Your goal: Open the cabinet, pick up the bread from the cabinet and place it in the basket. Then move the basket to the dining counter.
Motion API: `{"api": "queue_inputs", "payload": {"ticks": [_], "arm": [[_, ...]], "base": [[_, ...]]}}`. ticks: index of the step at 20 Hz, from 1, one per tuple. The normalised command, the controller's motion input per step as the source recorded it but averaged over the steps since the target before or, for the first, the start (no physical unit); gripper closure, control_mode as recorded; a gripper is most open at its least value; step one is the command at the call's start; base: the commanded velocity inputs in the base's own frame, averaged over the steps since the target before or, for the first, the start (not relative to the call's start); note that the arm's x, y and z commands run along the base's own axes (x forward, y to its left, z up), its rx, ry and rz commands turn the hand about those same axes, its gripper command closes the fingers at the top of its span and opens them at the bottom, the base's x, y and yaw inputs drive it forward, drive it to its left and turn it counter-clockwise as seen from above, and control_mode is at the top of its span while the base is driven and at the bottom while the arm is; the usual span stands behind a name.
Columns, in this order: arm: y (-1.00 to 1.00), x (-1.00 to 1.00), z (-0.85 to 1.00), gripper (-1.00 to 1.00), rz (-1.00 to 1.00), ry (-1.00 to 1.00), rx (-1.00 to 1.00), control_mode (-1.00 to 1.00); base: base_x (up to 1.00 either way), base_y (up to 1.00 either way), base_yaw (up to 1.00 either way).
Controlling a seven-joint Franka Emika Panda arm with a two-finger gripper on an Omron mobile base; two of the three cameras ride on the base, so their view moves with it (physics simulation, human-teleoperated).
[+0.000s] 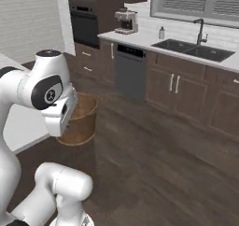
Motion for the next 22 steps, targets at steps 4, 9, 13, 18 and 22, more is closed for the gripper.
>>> {"api": "queue_inputs", "payload": {"ticks": [4,9,13,18,22], "arm": [[0.0,0.0,0.0,1.0,0.0,0.0,0.0,1.0],[0.0,0.0,0.0,1.0,0.0,0.0,0.0,1.0],[0.0,0.0,0.0,1.0,0.0,0.0,0.0,1.0],[0.0,0.0,0.0,1.0,0.0,0.0,0.0,1.0],[0.0,0.0,0.0,1.0,0.0,0.0,0.0,1.0]], "base": [[0.02,0.26,0.66],[0.18,0.24,0.6],[0.34,0.18,0.84],[0.36,0.04,0.84],[0.24,0.16,0.73]]}}
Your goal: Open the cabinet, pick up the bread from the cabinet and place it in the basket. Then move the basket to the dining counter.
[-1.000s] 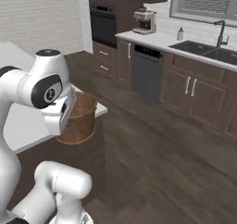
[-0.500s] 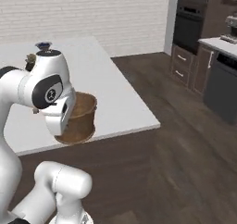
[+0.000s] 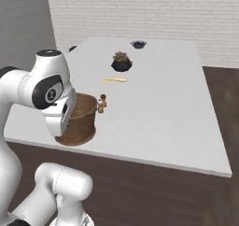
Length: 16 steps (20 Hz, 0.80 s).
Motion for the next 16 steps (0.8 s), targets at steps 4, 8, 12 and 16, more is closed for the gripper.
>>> {"api": "queue_inputs", "payload": {"ticks": [4,8,12,16], "arm": [[0.0,0.0,0.0,1.0,0.0,0.0,0.0,1.0],[0.0,0.0,0.0,1.0,0.0,0.0,0.0,1.0],[0.0,0.0,0.0,1.0,0.0,0.0,0.0,1.0],[0.0,0.0,0.0,1.0,0.0,0.0,0.0,1.0]], "base": [[0.3,0.39,0.57],[0.03,0.2,0.06],[0.03,0.0,-0.03],[0.18,0.02,-0.06]]}}
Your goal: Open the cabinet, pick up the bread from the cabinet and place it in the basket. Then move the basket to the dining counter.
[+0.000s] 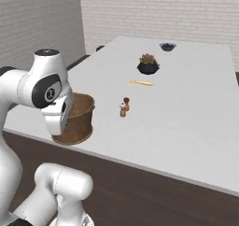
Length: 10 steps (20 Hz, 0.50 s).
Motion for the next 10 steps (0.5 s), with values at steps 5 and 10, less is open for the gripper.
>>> {"api": "queue_inputs", "payload": {"ticks": [5,10], "arm": [[0.0,0.0,0.0,1.0,0.0,0.0,0.0,1.0],[0.0,0.0,0.0,1.0,0.0,0.0,0.0,1.0]], "base": [[0.37,0.12,-0.21],[0.48,0.2,-0.23]]}}
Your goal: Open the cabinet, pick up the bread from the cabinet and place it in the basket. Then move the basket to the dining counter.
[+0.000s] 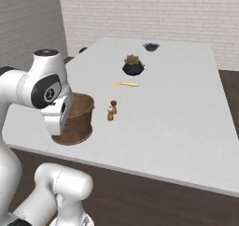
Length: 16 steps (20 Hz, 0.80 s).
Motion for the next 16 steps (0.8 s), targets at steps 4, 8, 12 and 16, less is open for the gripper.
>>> {"api": "queue_inputs", "payload": {"ticks": [4,8,12,16], "arm": [[0.0,0.0,0.0,1.0,0.0,0.0,0.0,1.0],[0.0,0.0,0.0,1.0,0.0,0.0,0.0,1.0],[0.01,0.41,0.0,1.0,-0.06,0.0,0.0,-1.0],[-0.01,0.66,-0.03,1.0,-0.01,0.0,0.0,-1.0]], "base": [[0.48,0.11,-0.18],[0.4,0.06,-0.13],[0.12,0.01,-0.03],[0.0,0.0,0.0]]}}
